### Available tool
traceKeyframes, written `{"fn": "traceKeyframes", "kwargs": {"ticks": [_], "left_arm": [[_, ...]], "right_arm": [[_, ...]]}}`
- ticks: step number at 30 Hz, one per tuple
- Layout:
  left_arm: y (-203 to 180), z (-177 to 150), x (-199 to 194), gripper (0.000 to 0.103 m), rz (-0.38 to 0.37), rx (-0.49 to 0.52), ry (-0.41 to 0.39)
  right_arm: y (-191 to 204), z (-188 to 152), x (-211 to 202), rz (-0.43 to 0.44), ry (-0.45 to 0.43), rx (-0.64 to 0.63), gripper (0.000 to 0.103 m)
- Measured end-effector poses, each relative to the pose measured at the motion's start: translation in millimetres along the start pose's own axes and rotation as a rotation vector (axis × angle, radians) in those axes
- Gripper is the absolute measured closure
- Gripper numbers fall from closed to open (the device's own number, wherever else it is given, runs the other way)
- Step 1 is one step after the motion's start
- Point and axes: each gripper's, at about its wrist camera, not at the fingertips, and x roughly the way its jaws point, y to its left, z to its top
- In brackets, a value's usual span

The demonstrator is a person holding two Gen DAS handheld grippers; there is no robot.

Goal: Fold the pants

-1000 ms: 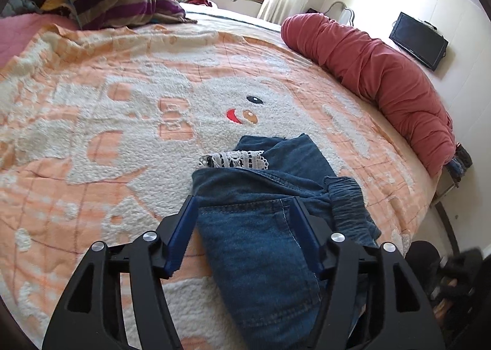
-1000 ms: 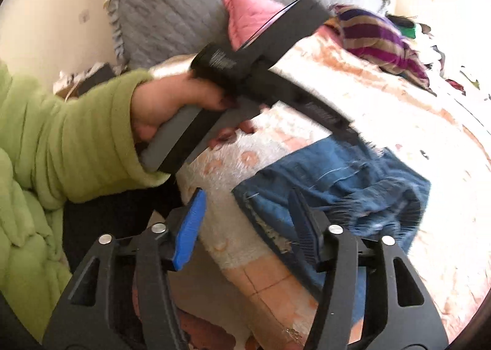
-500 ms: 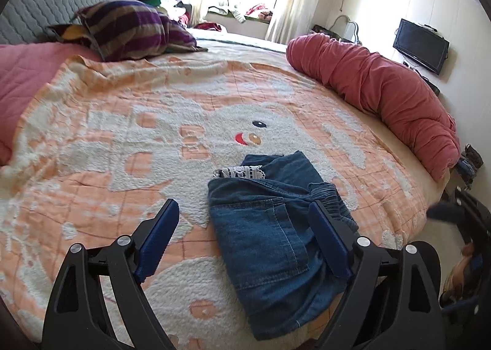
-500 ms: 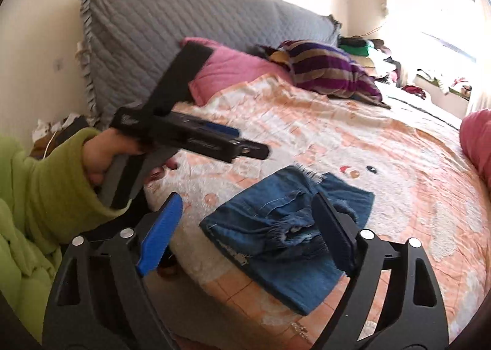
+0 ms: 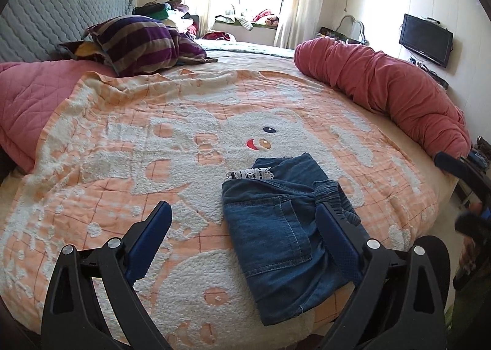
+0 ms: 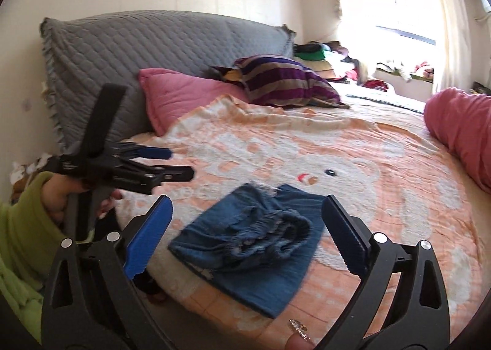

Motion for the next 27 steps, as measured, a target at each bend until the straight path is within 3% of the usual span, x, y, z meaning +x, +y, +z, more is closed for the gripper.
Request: {"fn": "traceKeyframes", "kwargs": {"ticks": [9,14,19,24,27], "left_arm": [[0,-9,23,0.009,0.004,-0.017,0.046],[-3,-21,48,0.009,-0.019,-0.03,0.098],[1,-31,72,0.009,-0.042,-0.068,0.147],[10,-38,89,0.009,-0.065,-0.111,0.187],[13,-39,97,0.009,-0.088,-0.134,0.2]], "right_arm": [[-44,-10,25,-0.142,0.072,0.146,0.011],[-70,-23,51,-0.153,0.148,0.241,0.011],[-84,-38,84,-0.124,0.249,0.287,0.027],[-98,-56,120,-0.066,0.362,0.369,0.049],[-105,-61,136,-0.031,0.403,0.394,0.052]]}}
